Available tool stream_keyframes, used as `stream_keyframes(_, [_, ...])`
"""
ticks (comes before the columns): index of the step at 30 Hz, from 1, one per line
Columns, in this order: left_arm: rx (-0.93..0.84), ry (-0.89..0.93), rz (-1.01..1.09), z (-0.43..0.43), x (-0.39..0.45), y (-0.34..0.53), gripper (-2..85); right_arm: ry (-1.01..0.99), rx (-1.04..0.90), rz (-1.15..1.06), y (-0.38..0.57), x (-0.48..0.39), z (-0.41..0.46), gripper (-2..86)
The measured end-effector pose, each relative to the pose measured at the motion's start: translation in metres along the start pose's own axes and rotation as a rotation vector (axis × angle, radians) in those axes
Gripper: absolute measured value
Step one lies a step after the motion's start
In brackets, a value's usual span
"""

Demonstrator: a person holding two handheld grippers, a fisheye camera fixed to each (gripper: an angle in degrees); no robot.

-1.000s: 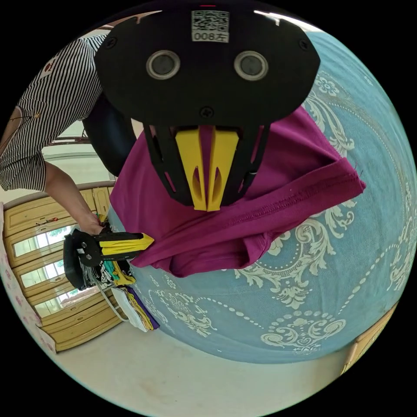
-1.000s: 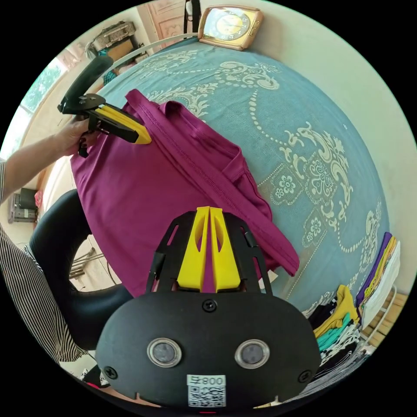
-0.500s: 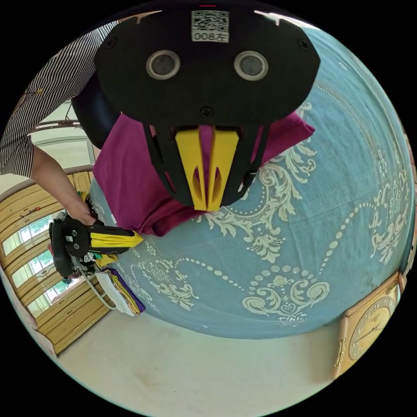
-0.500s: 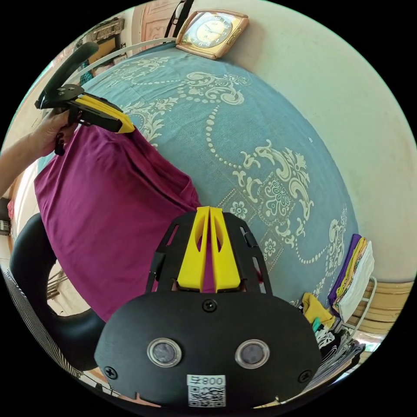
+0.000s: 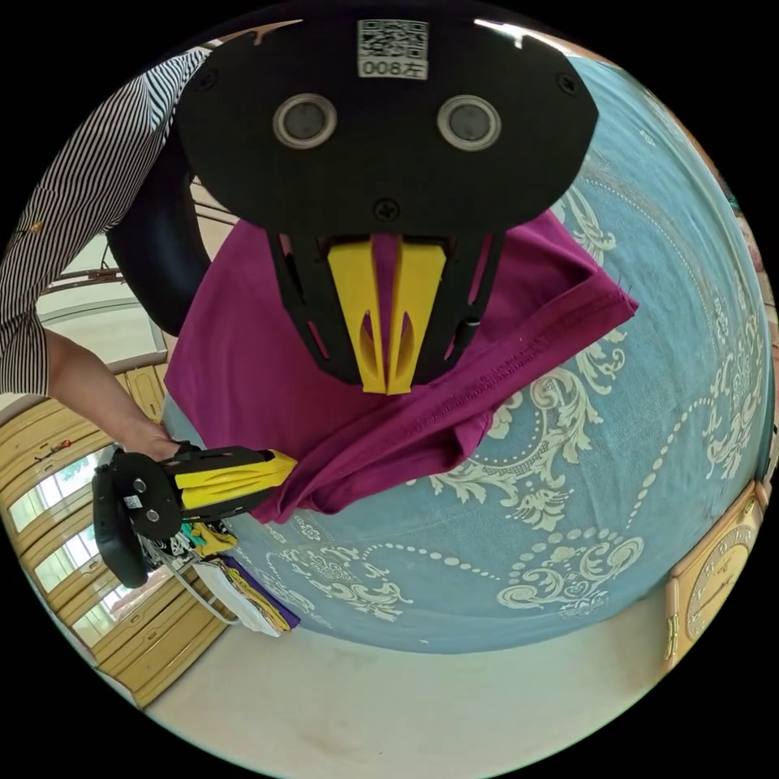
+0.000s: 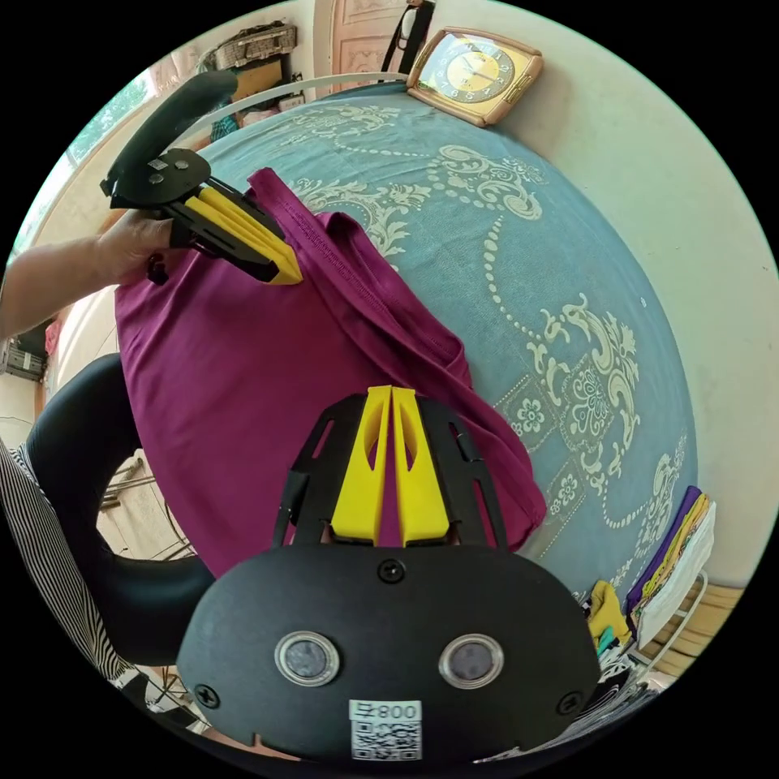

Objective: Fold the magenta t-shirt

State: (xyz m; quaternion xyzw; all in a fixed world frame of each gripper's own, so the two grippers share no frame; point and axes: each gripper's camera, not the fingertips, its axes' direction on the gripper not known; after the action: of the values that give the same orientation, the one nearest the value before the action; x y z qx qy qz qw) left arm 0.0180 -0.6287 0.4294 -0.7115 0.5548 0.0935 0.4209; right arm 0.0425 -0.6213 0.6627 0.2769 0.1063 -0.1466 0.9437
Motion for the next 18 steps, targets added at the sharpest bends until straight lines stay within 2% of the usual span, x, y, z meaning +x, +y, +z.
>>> stream_keyframes(9, [0.045,-0.084,-0.020,-0.009,0.000,-0.009,0.1,0.014,0.008,0.035,-0.025,0.024,0.006,-0.4])
stream_keyframes(18, [0.100,-0.181,-0.026,-0.021,0.014,0.021,0.1,-0.038,0.060,0.152,-0.014,0.049,0.005,-0.4])
